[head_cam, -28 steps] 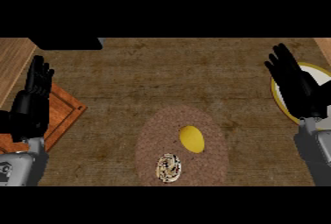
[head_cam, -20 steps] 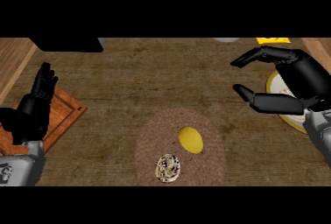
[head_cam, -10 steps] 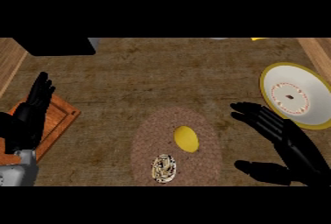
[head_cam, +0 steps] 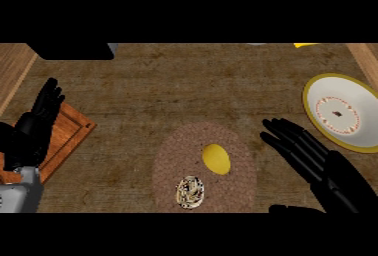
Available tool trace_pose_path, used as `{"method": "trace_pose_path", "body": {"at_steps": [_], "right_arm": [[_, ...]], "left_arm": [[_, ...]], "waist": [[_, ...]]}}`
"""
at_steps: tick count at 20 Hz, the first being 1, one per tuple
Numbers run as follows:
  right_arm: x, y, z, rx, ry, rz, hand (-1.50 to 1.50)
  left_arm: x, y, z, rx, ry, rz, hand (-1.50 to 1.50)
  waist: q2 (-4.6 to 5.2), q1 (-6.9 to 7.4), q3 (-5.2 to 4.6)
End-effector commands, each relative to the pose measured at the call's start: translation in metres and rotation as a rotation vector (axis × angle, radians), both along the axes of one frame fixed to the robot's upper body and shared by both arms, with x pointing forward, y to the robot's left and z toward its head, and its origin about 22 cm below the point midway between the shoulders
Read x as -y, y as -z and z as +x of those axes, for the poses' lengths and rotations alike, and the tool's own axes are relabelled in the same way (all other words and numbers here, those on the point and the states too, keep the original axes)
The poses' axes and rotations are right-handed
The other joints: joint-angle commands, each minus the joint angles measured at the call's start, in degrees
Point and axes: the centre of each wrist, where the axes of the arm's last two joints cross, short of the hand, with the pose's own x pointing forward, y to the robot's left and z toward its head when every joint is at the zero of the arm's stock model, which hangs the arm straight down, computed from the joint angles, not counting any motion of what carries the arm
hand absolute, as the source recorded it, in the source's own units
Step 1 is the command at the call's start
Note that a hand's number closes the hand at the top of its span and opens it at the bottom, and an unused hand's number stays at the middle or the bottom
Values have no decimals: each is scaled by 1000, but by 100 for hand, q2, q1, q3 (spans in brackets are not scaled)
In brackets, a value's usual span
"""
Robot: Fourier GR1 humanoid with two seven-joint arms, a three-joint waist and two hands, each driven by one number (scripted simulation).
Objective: Pick the lemon from the placemat and place it in the bowl
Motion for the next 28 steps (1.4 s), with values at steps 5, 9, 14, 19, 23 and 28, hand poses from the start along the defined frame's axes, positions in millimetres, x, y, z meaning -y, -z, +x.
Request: {"method": "trace_pose_path", "body": {"at_steps": [5,9,14,19,23,28], "right_arm": [[-43,-53,23,-56,14,-240,-150],[-62,-52,36,-152,51,-427,-150],[-93,-41,69,-294,17,-559,-150],[-116,-16,85,-399,-27,-652,-150],[-128,-15,77,-465,-21,-778,-150],[-144,11,76,-471,28,-856,-150]], "left_arm": [[-6,4,6,-5,31,-11,0],[-3,-11,7,14,34,-1,0],[2,-1,9,26,21,-2,0],[0,1,6,-9,13,-7,0],[-5,5,13,2,1,-8,0],[0,12,0,-1,10,-18,0]], "waist": [[23,134,-14],[11,156,-11],[29,157,-6],[23,112,2],[15,36,-1],[10,45,3]]}}
